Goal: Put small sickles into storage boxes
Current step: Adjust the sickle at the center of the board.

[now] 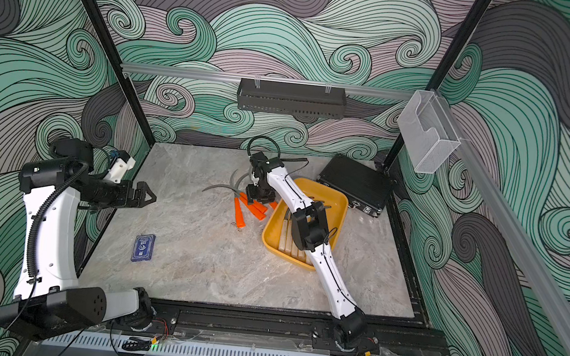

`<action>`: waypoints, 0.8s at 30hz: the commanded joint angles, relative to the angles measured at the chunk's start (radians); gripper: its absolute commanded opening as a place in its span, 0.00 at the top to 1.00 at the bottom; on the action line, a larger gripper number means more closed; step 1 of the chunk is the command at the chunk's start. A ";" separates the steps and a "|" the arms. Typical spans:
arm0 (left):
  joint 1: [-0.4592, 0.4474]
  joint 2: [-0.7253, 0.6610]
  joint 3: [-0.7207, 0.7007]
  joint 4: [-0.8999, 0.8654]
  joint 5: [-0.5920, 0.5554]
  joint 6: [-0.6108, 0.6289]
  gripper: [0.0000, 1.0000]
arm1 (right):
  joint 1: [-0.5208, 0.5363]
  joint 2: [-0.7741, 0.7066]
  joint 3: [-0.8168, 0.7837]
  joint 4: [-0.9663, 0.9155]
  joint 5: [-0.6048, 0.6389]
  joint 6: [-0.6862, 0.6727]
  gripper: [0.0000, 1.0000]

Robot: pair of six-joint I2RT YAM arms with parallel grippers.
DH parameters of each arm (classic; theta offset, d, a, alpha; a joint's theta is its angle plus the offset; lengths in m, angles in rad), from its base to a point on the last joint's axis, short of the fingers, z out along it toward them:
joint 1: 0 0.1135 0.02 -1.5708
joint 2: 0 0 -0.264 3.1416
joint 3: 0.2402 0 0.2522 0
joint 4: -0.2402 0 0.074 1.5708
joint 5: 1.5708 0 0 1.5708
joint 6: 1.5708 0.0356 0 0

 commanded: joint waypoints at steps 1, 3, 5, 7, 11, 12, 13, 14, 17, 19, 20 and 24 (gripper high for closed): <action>0.007 -0.016 0.000 0.005 0.003 0.003 0.01 | 0.024 -0.056 -0.019 -0.034 0.028 -0.038 0.37; 0.008 -0.018 0.001 0.005 0.004 0.004 0.02 | 0.032 -0.065 -0.022 -0.046 0.050 -0.038 0.38; 0.008 -0.020 0.003 0.005 0.004 0.003 0.01 | 0.040 -0.086 -0.040 -0.046 0.067 -0.037 0.37; 0.008 -0.024 0.001 0.003 0.007 0.003 0.01 | 0.047 -0.103 -0.055 -0.046 0.073 -0.043 0.38; 0.009 -0.032 -0.003 0.002 0.013 0.003 0.01 | 0.054 -0.123 -0.070 -0.047 0.068 -0.045 0.42; 0.007 -0.034 -0.005 0.001 0.014 0.003 0.01 | 0.056 -0.128 -0.073 -0.047 0.063 -0.045 0.44; 0.009 -0.036 -0.005 0.000 0.016 0.003 0.02 | 0.057 -0.132 -0.076 -0.047 0.062 -0.044 0.45; 0.008 -0.037 -0.005 0.001 0.018 0.003 0.01 | 0.058 -0.136 -0.078 -0.050 0.059 -0.045 0.47; 0.009 -0.042 -0.005 -0.003 0.019 0.004 0.01 | 0.068 -0.149 -0.081 -0.058 0.058 -0.050 0.51; 0.009 -0.045 -0.004 -0.004 0.021 0.005 0.01 | 0.076 -0.160 -0.090 -0.065 0.050 -0.052 0.53; 0.008 -0.046 -0.006 -0.005 0.023 0.005 0.01 | 0.084 -0.166 -0.098 -0.066 0.046 -0.053 0.52; 0.007 -0.050 -0.016 -0.003 0.027 -0.007 0.01 | 0.118 -0.188 -0.139 -0.072 0.043 -0.061 0.48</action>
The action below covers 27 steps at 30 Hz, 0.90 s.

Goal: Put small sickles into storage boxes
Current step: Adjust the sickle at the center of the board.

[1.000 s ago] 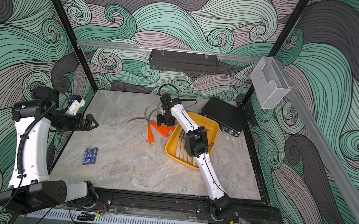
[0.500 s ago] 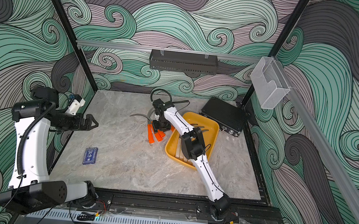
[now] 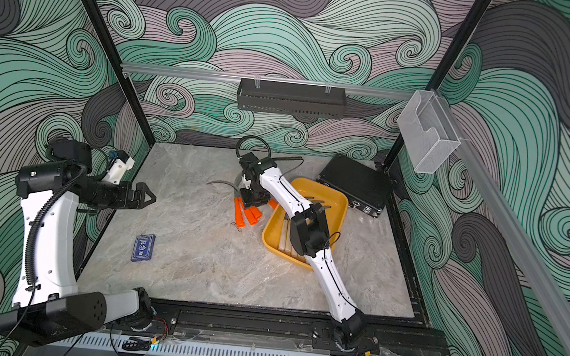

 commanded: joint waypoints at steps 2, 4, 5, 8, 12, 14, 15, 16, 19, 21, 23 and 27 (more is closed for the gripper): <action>0.008 -0.016 -0.010 -0.006 0.027 -0.013 0.01 | 0.051 -0.058 -0.046 -0.031 -0.009 -0.012 0.45; 0.008 -0.014 -0.011 0.000 0.036 -0.021 0.01 | 0.069 -0.063 -0.063 -0.032 -0.006 -0.009 0.43; 0.007 -0.013 -0.010 0.003 0.043 -0.023 0.01 | 0.076 -0.064 -0.070 -0.032 -0.001 -0.006 0.42; 0.008 -0.007 -0.005 0.010 0.058 -0.030 0.02 | 0.093 -0.064 -0.073 -0.031 0.003 0.003 0.41; 0.008 0.003 0.010 0.012 0.069 -0.035 0.01 | 0.095 -0.053 -0.070 -0.035 0.002 0.031 0.41; 0.007 0.007 0.018 0.009 0.072 -0.038 0.01 | 0.094 -0.045 -0.063 -0.037 -0.006 0.038 0.41; 0.007 0.007 0.020 0.009 0.072 -0.038 0.01 | 0.095 -0.040 -0.058 -0.042 -0.004 0.039 0.41; 0.008 0.007 0.022 0.008 0.072 -0.037 0.01 | 0.095 -0.039 -0.052 -0.047 0.004 0.039 0.41; 0.007 0.007 0.027 0.004 0.072 -0.036 0.01 | 0.090 -0.045 -0.035 -0.049 0.062 0.036 0.42; 0.008 0.007 0.028 0.005 0.072 -0.035 0.01 | 0.080 -0.047 -0.012 -0.056 0.090 0.037 0.44; 0.008 0.007 0.027 0.006 0.074 -0.040 0.01 | 0.063 -0.047 0.008 -0.062 0.104 0.042 0.47; 0.008 0.002 0.021 0.007 0.081 -0.049 0.01 | 0.033 -0.031 0.045 -0.090 0.084 0.038 0.50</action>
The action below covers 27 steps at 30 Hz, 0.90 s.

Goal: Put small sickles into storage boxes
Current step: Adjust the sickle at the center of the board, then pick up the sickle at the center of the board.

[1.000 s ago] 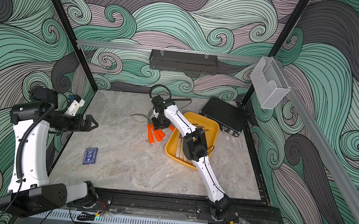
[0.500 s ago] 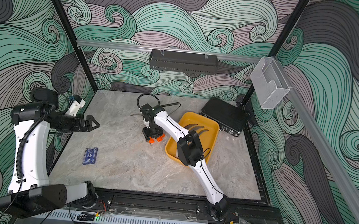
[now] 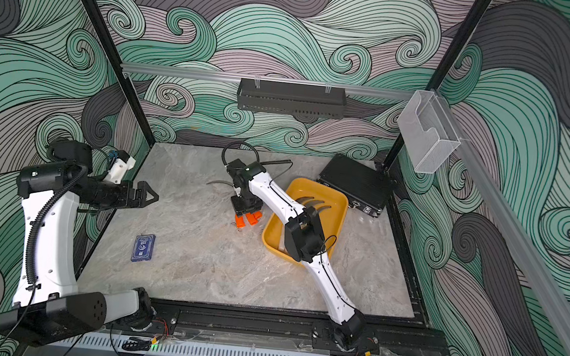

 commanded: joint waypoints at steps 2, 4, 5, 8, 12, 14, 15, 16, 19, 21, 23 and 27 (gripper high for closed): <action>0.008 -0.001 0.028 -0.001 0.025 -0.014 0.01 | -0.035 -0.008 0.038 -0.048 0.011 -0.008 0.52; 0.008 -0.002 0.028 -0.001 0.024 -0.012 0.01 | -0.039 -0.002 0.038 -0.055 -0.011 -0.019 0.53; 0.007 -0.004 0.028 -0.001 0.024 -0.013 0.01 | -0.039 0.002 0.042 -0.060 -0.016 -0.023 0.55; 0.009 -0.004 0.026 -0.002 0.024 -0.016 0.01 | -0.041 0.011 0.044 -0.068 -0.018 -0.032 0.60; 0.007 -0.009 0.019 -0.002 0.024 -0.017 0.01 | -0.041 0.018 0.047 -0.068 -0.019 -0.034 0.62; 0.008 -0.011 0.016 -0.002 0.025 -0.017 0.01 | -0.042 0.026 0.055 -0.068 -0.003 -0.034 0.61; 0.007 -0.012 0.013 -0.004 0.026 -0.017 0.01 | -0.043 0.033 0.059 -0.067 0.003 -0.033 0.61; 0.008 -0.014 0.010 -0.004 0.027 -0.017 0.01 | -0.045 0.040 0.065 -0.071 0.009 -0.031 0.61; 0.007 -0.016 0.005 -0.006 0.027 -0.017 0.01 | -0.052 0.063 0.085 -0.076 0.019 -0.025 0.57; 0.008 -0.018 0.002 -0.007 0.027 -0.017 0.01 | -0.056 0.076 0.093 -0.076 0.026 -0.021 0.57; 0.007 -0.019 0.000 -0.009 0.027 -0.015 0.01 | -0.060 0.086 0.099 -0.075 0.038 -0.017 0.57; 0.008 -0.020 -0.008 -0.010 0.027 -0.013 0.02 | -0.063 0.106 0.124 -0.074 0.066 -0.024 0.55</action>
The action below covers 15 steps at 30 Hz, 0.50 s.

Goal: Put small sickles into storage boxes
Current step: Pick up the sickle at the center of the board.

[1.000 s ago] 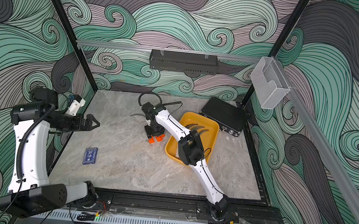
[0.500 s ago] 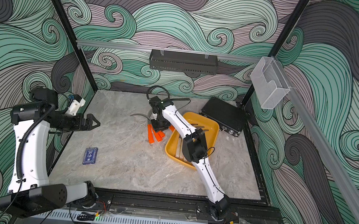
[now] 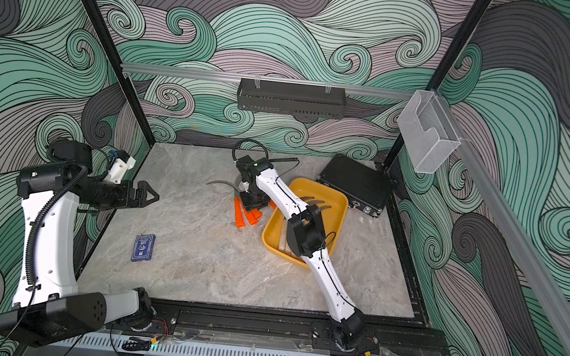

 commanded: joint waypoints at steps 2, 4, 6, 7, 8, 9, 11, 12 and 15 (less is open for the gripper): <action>0.008 -0.017 -0.010 -0.010 0.017 -0.008 0.01 | -0.009 0.028 0.045 -0.019 0.057 -0.001 0.55; 0.008 -0.016 -0.013 -0.008 0.017 -0.010 0.01 | -0.013 0.039 0.059 -0.020 0.061 -0.001 0.55; 0.008 -0.014 -0.016 -0.006 0.018 -0.011 0.01 | -0.015 0.048 0.073 -0.019 0.067 -0.006 0.54; 0.008 -0.011 -0.016 -0.005 0.017 -0.012 0.01 | -0.016 0.055 0.080 -0.019 0.070 -0.009 0.53; 0.008 -0.009 -0.016 -0.004 0.017 -0.012 0.01 | -0.016 0.059 0.087 -0.020 0.066 -0.012 0.52; 0.008 -0.007 -0.016 -0.004 0.017 -0.011 0.01 | -0.017 0.065 0.091 -0.019 0.066 -0.015 0.51; 0.007 -0.002 -0.016 -0.004 0.017 -0.012 0.01 | -0.018 0.072 0.095 -0.020 0.062 -0.018 0.49; 0.008 -0.001 -0.016 -0.003 0.017 -0.011 0.01 | -0.017 0.075 0.095 -0.019 0.061 -0.019 0.49; 0.008 0.006 -0.019 -0.001 0.017 -0.012 0.02 | -0.017 0.083 0.099 -0.019 0.065 -0.026 0.49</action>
